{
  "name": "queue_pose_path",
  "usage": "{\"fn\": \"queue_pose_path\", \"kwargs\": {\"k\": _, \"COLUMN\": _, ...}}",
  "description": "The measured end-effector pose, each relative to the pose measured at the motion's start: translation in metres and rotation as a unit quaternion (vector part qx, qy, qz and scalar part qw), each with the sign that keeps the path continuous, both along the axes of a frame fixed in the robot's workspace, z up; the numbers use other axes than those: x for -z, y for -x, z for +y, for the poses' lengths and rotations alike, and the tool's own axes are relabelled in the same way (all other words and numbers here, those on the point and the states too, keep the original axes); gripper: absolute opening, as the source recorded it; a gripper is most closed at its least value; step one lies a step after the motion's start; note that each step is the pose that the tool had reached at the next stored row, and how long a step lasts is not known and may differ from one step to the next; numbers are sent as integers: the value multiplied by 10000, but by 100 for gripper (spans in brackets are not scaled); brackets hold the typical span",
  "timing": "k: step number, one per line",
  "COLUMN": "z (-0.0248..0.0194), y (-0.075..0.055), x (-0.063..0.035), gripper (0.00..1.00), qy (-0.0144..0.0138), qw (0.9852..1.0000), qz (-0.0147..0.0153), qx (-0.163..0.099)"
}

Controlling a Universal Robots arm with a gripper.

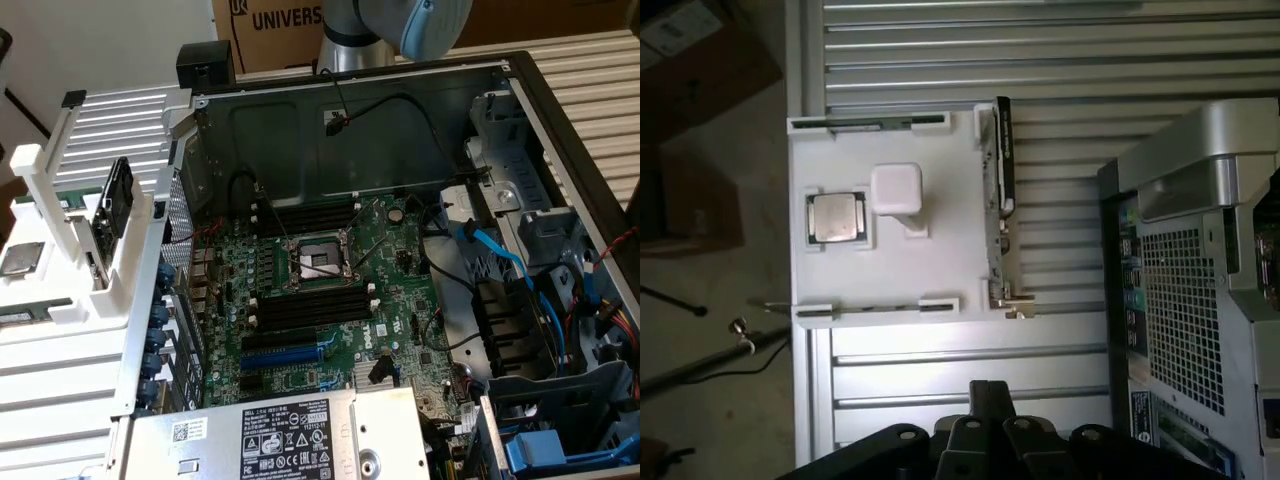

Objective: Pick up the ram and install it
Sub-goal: 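Reach for the ram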

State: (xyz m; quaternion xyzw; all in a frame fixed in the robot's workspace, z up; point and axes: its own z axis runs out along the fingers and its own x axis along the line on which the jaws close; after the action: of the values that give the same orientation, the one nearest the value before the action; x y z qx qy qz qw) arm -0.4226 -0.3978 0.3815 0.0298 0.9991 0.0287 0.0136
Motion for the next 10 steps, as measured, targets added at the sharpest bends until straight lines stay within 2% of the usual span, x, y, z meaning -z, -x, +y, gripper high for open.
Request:
{"fn": "queue_pose_path", "kwargs": {"k": 2, "z": 7, "y": 41, "x": 37, "gripper": 10, "qy": 0, "qw": 10000, "qz": 0, "qx": -10}}
{"fn": "queue_pose_path", "kwargs": {"k": 6, "z": 84, "y": 77, "x": 100, "gripper": 10, "qy": -1, "qw": 10000, "qz": -1, "qx": -34}}
{"fn": "queue_pose_path", "kwargs": {"k": 10, "z": 103, "y": 161, "x": 120, "gripper": 10, "qy": 0, "qw": 10000, "qz": 1, "qx": -58}}
